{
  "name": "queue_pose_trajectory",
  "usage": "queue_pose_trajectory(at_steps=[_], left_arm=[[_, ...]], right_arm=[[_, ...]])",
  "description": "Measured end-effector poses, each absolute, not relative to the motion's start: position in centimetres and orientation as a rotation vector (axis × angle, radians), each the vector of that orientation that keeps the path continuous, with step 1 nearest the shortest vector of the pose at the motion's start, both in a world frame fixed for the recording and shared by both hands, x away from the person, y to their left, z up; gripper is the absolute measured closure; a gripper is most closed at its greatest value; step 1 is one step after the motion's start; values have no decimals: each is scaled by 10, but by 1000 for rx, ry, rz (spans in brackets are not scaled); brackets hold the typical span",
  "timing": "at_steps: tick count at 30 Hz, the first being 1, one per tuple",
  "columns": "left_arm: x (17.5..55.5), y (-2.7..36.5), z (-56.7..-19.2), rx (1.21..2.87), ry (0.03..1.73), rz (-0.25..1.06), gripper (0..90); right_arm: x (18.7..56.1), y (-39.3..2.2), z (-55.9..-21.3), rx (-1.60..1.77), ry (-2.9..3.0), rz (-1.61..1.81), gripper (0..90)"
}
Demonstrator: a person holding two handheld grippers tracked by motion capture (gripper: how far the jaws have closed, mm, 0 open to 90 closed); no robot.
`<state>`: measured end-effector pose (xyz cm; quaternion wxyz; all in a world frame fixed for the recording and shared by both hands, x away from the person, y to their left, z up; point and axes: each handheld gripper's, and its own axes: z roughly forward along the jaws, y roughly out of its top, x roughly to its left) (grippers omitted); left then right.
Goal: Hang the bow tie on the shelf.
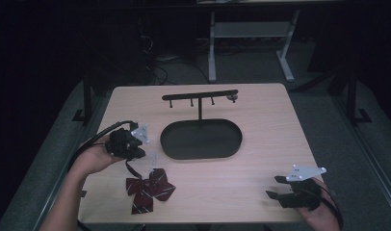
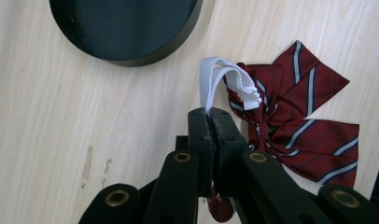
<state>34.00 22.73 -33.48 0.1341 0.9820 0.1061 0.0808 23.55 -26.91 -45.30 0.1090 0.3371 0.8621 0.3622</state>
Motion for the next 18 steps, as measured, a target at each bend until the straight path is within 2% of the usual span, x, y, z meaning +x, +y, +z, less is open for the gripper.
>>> queue_pose_trajectory(at_steps=[18], left_arm=[[335, 215, -315, 2846, 244, 274, 880]], right_arm=[[236, -270, -454, 993, 2536, 1065, 353]])
